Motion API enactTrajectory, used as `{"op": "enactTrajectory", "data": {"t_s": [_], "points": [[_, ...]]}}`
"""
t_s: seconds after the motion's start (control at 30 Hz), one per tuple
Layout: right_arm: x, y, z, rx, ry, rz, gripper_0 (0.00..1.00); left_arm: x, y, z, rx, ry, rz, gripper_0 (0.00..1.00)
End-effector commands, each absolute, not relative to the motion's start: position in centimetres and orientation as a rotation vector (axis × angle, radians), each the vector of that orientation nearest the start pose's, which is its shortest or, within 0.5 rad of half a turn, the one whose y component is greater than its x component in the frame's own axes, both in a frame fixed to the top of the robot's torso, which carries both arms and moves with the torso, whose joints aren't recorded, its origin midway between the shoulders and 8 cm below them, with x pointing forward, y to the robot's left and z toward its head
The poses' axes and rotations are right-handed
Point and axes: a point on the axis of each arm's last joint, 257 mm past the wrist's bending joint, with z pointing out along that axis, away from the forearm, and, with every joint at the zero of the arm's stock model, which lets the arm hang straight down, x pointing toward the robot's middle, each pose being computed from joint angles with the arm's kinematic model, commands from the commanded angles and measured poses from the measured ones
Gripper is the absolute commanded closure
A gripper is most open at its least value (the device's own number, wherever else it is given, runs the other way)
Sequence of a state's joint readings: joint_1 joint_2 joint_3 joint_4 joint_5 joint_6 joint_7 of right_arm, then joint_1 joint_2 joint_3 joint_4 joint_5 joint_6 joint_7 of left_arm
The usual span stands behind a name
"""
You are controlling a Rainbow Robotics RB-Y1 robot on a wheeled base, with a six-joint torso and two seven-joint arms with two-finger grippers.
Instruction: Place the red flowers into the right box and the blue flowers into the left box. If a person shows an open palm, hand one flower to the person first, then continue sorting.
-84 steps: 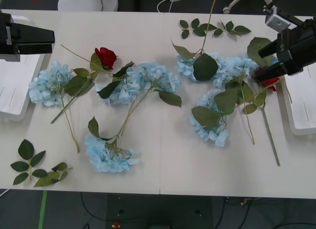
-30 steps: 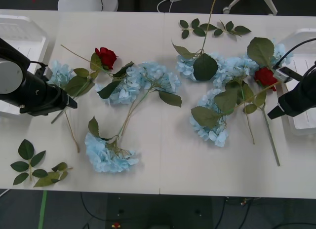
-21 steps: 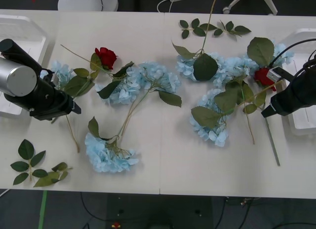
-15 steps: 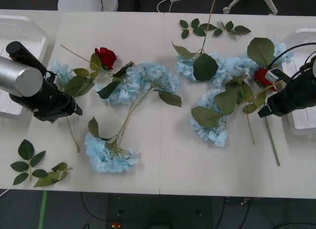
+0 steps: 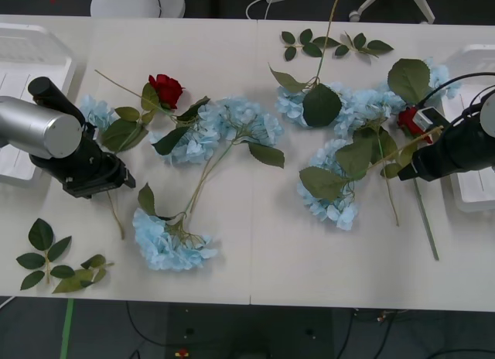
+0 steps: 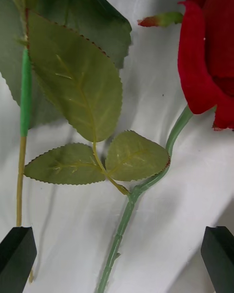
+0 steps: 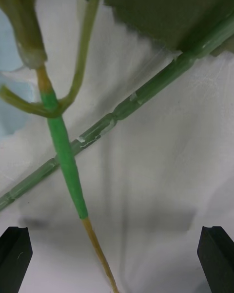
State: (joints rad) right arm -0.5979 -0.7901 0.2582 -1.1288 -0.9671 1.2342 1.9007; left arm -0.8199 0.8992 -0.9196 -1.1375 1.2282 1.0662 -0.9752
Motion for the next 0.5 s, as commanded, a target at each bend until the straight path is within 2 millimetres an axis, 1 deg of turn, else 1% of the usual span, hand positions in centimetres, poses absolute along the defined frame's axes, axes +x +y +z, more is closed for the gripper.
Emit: {"op": "enactTrajectory", "data": {"t_s": [0.03,0.2,0.33,0.5], "points": [[52.5,-35.8,-31.2,-0.453,2.685,0.088,0.0,52.5,30.1,-32.9,-0.246,2.825,-0.138,0.0],[52.5,-35.8,-32.1,-0.452,2.684,0.076,0.0,53.2,30.4,-33.5,-0.246,2.805,-0.132,0.0],[52.5,-35.4,-32.3,-0.455,2.686,0.087,0.0,53.2,30.7,-33.9,-0.204,2.805,-0.1,0.0],[52.5,-35.4,-32.6,-0.451,2.686,0.087,0.0,53.3,30.9,-34.8,-0.156,2.79,-0.069,0.0]]}}
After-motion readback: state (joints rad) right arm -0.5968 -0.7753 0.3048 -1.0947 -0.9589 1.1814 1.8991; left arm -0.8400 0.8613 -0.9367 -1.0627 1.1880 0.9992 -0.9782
